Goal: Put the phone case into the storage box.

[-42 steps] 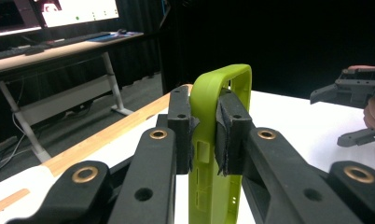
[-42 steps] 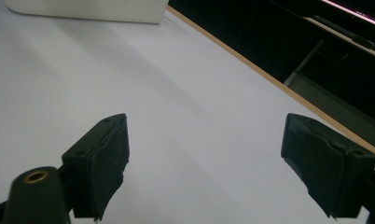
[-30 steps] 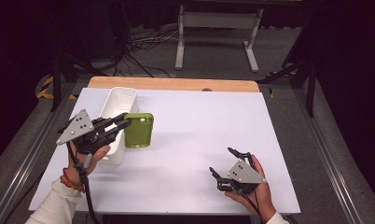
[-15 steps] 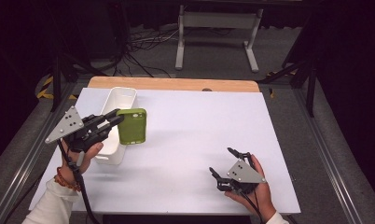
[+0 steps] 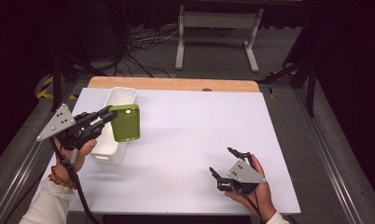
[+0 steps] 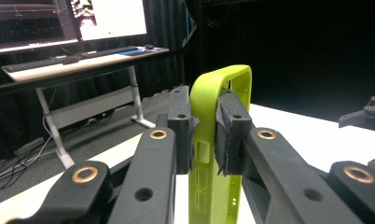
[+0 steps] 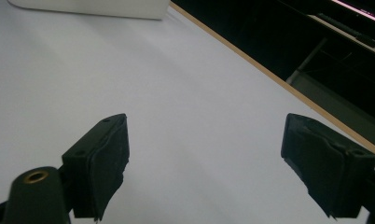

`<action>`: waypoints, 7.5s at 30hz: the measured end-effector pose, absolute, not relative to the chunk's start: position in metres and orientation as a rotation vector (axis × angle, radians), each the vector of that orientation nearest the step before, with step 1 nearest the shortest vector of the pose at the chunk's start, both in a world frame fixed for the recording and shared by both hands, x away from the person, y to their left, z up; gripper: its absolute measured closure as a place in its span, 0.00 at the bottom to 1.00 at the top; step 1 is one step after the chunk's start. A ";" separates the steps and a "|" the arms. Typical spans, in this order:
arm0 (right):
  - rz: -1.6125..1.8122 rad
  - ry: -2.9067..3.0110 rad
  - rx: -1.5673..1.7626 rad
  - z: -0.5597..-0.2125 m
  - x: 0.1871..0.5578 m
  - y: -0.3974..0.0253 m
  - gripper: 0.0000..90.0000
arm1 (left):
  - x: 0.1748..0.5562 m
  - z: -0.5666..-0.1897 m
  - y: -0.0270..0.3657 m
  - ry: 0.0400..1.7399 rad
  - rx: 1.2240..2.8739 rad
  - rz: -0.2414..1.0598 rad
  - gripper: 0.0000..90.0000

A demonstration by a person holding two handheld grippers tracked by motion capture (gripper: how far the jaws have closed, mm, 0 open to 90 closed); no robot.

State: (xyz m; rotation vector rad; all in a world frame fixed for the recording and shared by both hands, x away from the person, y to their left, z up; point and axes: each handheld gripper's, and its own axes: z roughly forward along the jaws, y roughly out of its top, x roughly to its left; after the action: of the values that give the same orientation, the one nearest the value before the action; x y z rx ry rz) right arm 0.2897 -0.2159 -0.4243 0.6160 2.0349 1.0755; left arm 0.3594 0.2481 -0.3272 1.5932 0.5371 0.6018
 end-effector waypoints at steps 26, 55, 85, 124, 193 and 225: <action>1.074 2.043 0.610 -0.425 0.290 -0.213 0.18 | 0.370 -0.326 0.274 0.590 1.545 0.631 0.87; 1.072 2.060 0.614 -0.428 0.293 -0.209 0.18 | 0.426 -0.322 0.289 0.658 1.589 0.679 0.87; 1.054 2.083 0.639 -0.433 0.300 -0.207 0.19 | 0.505 -0.369 0.282 0.694 1.678 0.616 0.87; 1.027 2.137 0.626 -0.439 0.304 -0.201 0.19 | 0.538 -0.407 0.284 0.750 1.675 0.707 0.74; 1.046 2.139 0.605 -0.433 0.301 -0.202 0.20 | 0.522 -0.393 0.286 0.840 1.791 0.752 0.85; 1.103 2.092 0.603 -0.424 0.298 -0.206 0.20 | 0.457 -0.369 0.284 0.724 1.736 0.771 0.82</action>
State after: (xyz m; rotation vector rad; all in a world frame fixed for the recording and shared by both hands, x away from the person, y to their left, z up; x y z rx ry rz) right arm 0.2975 -0.2059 -0.4245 0.6035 2.0918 1.1031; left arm 0.4567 0.2843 -0.3688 1.7356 0.7244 0.7708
